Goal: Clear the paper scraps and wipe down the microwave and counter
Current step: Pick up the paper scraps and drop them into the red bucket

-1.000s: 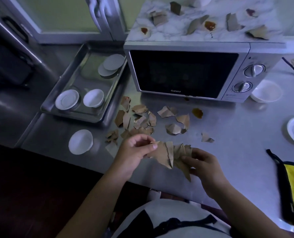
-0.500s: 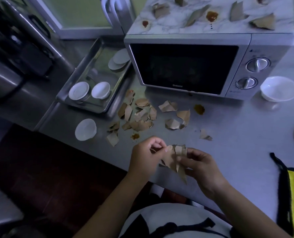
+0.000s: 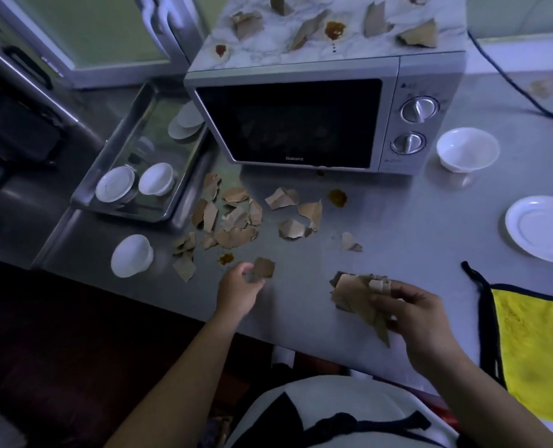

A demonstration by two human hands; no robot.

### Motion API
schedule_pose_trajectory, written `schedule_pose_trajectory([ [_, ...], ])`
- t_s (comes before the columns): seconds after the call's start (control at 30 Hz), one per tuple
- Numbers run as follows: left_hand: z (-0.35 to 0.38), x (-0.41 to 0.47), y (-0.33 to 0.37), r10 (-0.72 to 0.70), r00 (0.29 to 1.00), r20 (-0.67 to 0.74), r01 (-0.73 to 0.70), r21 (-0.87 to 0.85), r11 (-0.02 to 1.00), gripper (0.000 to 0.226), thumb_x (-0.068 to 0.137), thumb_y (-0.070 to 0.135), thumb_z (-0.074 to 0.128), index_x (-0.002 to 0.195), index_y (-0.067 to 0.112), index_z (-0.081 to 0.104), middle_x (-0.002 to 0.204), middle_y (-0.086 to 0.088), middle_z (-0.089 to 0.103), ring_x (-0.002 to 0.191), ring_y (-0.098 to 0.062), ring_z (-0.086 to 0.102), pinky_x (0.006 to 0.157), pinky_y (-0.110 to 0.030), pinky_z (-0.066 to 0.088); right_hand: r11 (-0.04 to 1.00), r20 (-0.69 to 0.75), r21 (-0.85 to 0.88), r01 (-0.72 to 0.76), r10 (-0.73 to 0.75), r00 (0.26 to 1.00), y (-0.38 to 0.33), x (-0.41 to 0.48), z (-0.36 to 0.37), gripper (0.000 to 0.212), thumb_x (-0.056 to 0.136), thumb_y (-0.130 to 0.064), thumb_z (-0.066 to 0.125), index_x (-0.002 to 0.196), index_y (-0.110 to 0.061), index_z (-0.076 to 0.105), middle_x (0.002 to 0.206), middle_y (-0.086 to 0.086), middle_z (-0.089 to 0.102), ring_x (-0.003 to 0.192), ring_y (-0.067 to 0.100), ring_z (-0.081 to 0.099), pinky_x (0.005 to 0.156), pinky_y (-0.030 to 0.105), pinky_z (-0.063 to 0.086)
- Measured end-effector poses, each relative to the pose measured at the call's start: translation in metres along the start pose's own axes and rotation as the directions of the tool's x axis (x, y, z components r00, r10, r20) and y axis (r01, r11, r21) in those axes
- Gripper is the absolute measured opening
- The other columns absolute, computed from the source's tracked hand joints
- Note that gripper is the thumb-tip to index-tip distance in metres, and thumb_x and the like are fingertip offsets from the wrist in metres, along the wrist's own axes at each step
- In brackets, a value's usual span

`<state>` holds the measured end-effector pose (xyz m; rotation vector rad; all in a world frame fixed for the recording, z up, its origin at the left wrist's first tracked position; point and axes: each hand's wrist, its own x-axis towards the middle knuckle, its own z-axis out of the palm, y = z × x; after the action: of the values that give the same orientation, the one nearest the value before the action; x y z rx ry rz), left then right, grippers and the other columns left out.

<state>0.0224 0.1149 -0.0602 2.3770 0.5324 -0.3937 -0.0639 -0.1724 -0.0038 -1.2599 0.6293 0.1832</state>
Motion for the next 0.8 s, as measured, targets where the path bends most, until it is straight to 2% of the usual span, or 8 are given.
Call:
schedule_pose_trajectory([
  [0.1, 0.008, 0.019, 0.006, 0.057, 0.998, 0.007, -0.057, 0.116, 0.992, 0.056, 0.087, 0.024, 0.073, 0.138, 0.013, 0.053, 0.135, -0.008, 0.059, 0.122, -0.027, 0.057, 0.096, -0.036, 0.047, 0.999, -0.047, 0.012, 0.03, -0.029, 0.998, 0.001, -0.004, -0.018, 0.028, 0.086, 0.012, 0.064, 0.087, -0.012, 0.078, 0.084, 0.003, 0.078, 0.079, 0.022, 0.074, 0.071, 0.039, 0.059],
  [0.2, 0.014, 0.034, 0.018, 0.073, 0.997, 0.009, -0.074, 0.207, 0.976, 0.062, 0.085, 0.027, 0.073, 0.141, 0.014, 0.05, 0.137, -0.009, 0.058, 0.124, -0.03, 0.055, 0.097, -0.036, 0.046, 0.998, -0.05, 0.0, 0.058, -0.058, 0.997, 0.0, -0.007, -0.033, 0.028, 0.086, 0.008, 0.066, 0.086, -0.016, 0.08, 0.088, 0.006, 0.078, 0.081, 0.025, 0.073, 0.07, 0.039, 0.059],
  [0.3, 0.018, 0.043, 0.023, 0.047, 0.999, 0.01, -0.048, 0.302, 0.952, 0.05, 0.081, 0.024, 0.076, 0.128, 0.015, 0.059, 0.128, -0.01, 0.061, 0.117, -0.031, 0.058, 0.095, -0.037, 0.048, 0.997, -0.031, 0.007, 0.082, -0.082, 0.996, -0.002, -0.012, -0.044, 0.024, 0.086, 0.004, 0.068, 0.087, -0.015, 0.081, 0.089, 0.011, 0.077, 0.077, 0.024, 0.074, 0.061, 0.033, 0.059],
  [0.37, 0.019, 0.046, 0.026, 0.019, 1.0, 0.021, -0.024, 0.304, 0.952, 0.032, 0.08, 0.022, 0.077, 0.109, 0.011, 0.067, 0.113, -0.012, 0.067, 0.104, -0.03, 0.064, 0.087, -0.037, 0.052, 0.996, -0.036, 0.011, 0.086, -0.085, 0.996, -0.002, -0.014, -0.049, 0.023, 0.086, 0.004, 0.067, 0.088, -0.015, 0.081, 0.089, 0.013, 0.077, 0.076, 0.024, 0.074, 0.06, 0.031, 0.058],
  [0.47, 0.018, 0.044, 0.026, -0.003, 0.999, 0.048, -0.008, 0.226, 0.974, 0.02, 0.074, 0.025, 0.076, 0.081, 0.008, 0.067, 0.086, -0.013, 0.069, 0.079, -0.026, 0.063, 0.071, -0.035, 0.05, 0.996, -0.049, 0.017, 0.084, -0.083, 0.995, 0.0, -0.015, -0.055, 0.023, 0.086, 0.002, 0.068, 0.089, -0.016, 0.081, 0.089, 0.013, 0.077, 0.072, 0.021, 0.073, 0.058, 0.03, 0.058],
  [0.57, 0.017, 0.041, 0.027, 0.01, 1.0, 0.008, -0.01, 0.017, 1.0, 0.011, 0.077, 0.01, 0.074, 0.084, 0.006, 0.067, 0.081, -0.012, 0.069, 0.075, -0.025, 0.06, 0.065, -0.032, 0.043, 0.996, -0.05, 0.033, 0.086, -0.085, 0.995, 0.001, -0.015, -0.057, 0.022, 0.087, 0.001, 0.068, 0.09, -0.017, 0.081, 0.089, 0.013, 0.076, 0.071, 0.02, 0.073, 0.056, 0.028, 0.057],
  [0.63, 0.014, 0.04, 0.034, 0.023, 0.999, 0.049, -0.018, -0.105, 0.994, 0.015, 0.078, 0.001, 0.073, 0.085, 0.01, 0.063, 0.076, -0.006, 0.065, 0.073, -0.022, 0.057, 0.064, -0.028, 0.041, 0.996, -0.048, 0.033, 0.088, -0.087, 0.995, 0.002, -0.015, -0.058, 0.023, 0.087, 0.0, 0.068, 0.091, -0.019, 0.081, 0.089, 0.011, 0.077, 0.072, 0.021, 0.074, 0.057, 0.027, 0.057],
  [0.8, 0.008, 0.047, 0.066, 0.084, 0.985, 0.147, -0.056, -0.188, 0.981, 0.016, 0.081, 0.0, 0.074, 0.092, 0.009, 0.067, 0.076, 0.002, 0.064, 0.066, -0.009, 0.056, 0.055, -0.009, 0.041, 0.995, -0.079, 0.057, 0.084, -0.079, 0.994, 0.004, -0.021, -0.06, 0.02, 0.086, 0.0, 0.069, 0.093, -0.014, 0.081, 0.091, 0.015, 0.076, 0.073, 0.023, 0.073, 0.059, 0.032, 0.058],
])
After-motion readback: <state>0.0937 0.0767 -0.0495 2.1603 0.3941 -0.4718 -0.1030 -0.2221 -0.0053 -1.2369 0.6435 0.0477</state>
